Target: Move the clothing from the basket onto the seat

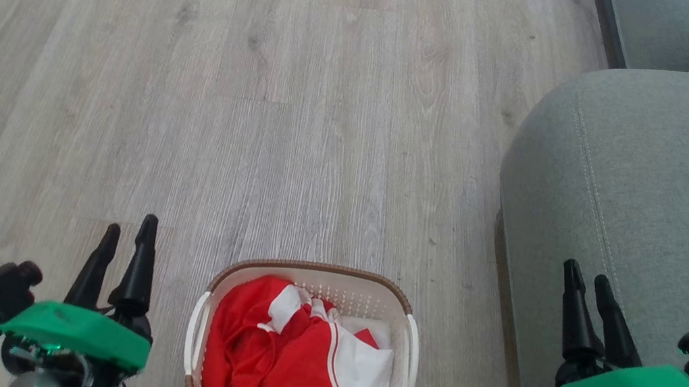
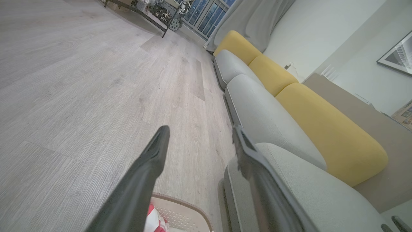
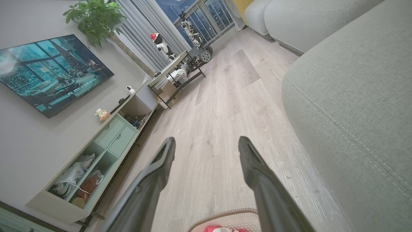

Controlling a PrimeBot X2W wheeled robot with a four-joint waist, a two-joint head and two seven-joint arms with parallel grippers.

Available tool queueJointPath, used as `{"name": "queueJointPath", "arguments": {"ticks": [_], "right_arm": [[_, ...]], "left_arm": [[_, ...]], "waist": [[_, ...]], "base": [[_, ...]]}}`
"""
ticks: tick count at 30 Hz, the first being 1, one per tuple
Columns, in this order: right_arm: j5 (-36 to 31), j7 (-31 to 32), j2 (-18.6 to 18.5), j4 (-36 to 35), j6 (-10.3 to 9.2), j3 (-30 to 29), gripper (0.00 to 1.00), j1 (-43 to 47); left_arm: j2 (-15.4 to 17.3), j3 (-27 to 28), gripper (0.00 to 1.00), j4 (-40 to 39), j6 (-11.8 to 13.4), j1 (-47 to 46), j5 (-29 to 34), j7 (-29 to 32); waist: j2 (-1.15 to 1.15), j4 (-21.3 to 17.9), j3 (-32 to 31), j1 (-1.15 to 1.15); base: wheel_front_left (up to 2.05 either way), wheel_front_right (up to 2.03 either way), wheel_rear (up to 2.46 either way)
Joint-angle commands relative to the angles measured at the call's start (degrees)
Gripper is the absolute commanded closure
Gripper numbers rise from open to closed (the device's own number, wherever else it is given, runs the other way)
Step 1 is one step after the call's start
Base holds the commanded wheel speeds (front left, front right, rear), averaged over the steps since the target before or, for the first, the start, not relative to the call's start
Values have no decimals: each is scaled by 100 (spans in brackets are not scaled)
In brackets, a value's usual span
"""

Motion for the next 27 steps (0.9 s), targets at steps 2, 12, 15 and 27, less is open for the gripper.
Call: {"name": "queueJointPath", "arguments": {"ticks": [2, 12, 15, 27], "right_arm": [[-223, -108, -71, -244, -1, 116, 0, -185], [-846, -277, -78, -254, -1, 190, 0, -175], [-1024, -327, -80, -281, -1, 216, 0, -169], [-1692, -513, -87, -413, -1, 319, 0, -150]], "left_arm": [[49, 61, 0, -224, -21, -277, 245, -90], [43, 4, 0, -289, -25, -282, 958, -258], [44, -17, 0, -316, -26, -281, 1166, -308], [46, -95, 0, -385, -30, -292, 1923, -492]], "waist": [[0, 3, 0, 0], [0, 8, -2, 0], [0, 4, -2, 0], [0, -1, 6, 0]], "base": [[0, 0, 0], [0, 0, 0], [0, 0, 0], [0, 0, 0]]}}
